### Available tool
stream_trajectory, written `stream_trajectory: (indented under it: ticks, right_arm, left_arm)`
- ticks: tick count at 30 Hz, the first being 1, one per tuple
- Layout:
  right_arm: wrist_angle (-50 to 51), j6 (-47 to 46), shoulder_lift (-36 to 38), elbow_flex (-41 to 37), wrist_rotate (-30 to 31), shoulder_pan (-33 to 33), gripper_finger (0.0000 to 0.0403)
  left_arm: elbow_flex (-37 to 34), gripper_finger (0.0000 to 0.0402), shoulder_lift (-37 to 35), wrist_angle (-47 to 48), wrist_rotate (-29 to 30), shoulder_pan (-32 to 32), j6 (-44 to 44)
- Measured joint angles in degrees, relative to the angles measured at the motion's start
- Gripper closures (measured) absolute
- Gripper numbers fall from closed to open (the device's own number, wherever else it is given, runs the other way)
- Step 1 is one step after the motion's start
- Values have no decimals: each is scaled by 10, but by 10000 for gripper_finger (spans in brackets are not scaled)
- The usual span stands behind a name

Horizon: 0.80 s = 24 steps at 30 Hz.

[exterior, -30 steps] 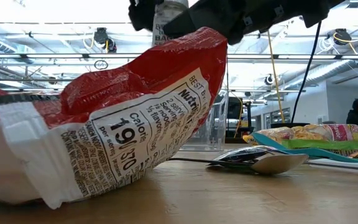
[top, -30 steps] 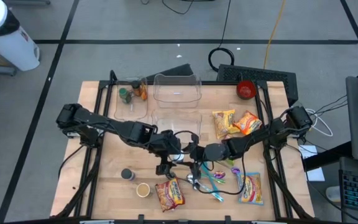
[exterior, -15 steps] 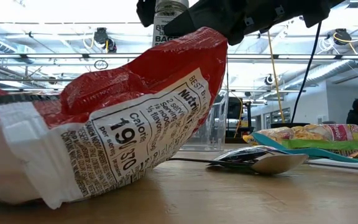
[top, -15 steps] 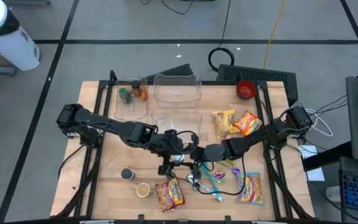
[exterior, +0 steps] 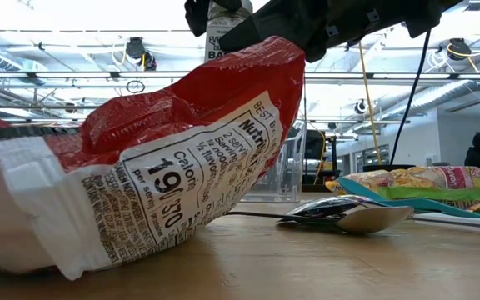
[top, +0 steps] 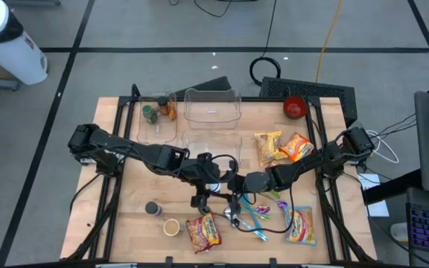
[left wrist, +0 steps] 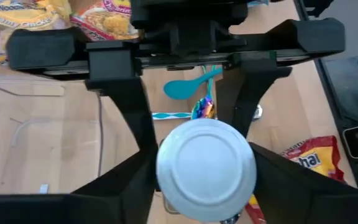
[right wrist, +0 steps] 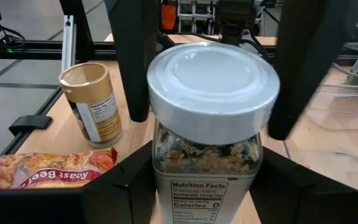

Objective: Pick & Place Food Item
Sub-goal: Put the white seasoning bottle into the top left transparent bin

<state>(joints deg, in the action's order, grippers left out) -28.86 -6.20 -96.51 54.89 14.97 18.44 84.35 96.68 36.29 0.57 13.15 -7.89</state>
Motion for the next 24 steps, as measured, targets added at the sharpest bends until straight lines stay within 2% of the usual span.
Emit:
stream_trajectory:
  ticks: [3, 7, 12, 17, 24]
  right_arm:
    - [0, -2, 0, 0, 0, 0, 208]
    - [-7, -3, 0, 0, 0, 0, 195]
    - [-19, -14, 0, 0, 0, 0, 145]
    - [-12, 13, 5, 0, -2, 1, 93]
    - [17, 15, 29, 1, 3, 3, 60]
  left_arm:
    - [0, 190, 0, 0, -6, 0, 0]
    - [0, 190, 0, -4, -4, 0, 1]
    - [1, 190, -5, -2, 11, 3, 1]
    - [1, 190, -36, 6, 46, 10, -3]
    - [1, 190, -110, 40, 92, 26, -13]
